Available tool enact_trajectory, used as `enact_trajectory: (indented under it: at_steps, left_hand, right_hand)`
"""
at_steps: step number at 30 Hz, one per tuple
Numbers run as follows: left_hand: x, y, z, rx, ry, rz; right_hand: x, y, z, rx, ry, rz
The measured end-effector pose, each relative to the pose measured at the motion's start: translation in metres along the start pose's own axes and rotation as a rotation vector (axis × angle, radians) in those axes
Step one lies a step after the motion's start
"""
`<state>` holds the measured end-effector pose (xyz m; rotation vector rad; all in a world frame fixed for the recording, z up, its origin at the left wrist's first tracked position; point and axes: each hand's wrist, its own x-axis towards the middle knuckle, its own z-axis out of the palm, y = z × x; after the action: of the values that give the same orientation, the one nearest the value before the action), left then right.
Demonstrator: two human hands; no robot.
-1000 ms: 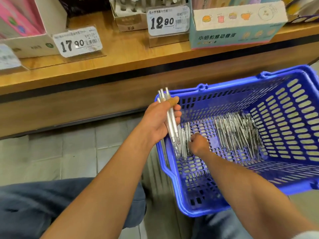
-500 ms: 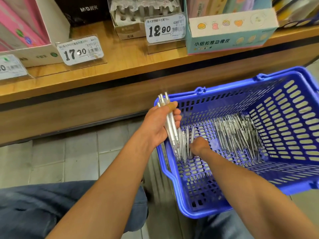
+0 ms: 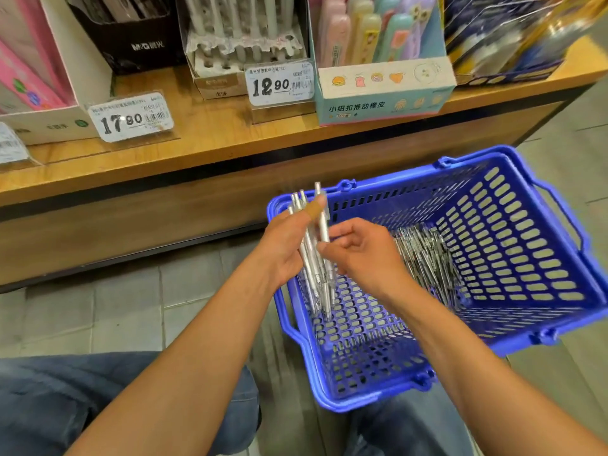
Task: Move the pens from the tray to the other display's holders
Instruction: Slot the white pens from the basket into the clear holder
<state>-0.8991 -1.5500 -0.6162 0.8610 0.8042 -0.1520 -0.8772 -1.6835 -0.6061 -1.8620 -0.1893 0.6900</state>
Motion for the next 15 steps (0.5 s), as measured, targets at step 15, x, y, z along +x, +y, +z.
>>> enact_trajectory:
  at_steps: [15]
  left_hand:
    - [0.016,0.007,-0.011,0.049,0.188,0.006]
  right_hand:
    - [0.1,0.133,0.006,-0.43,0.031,0.352]
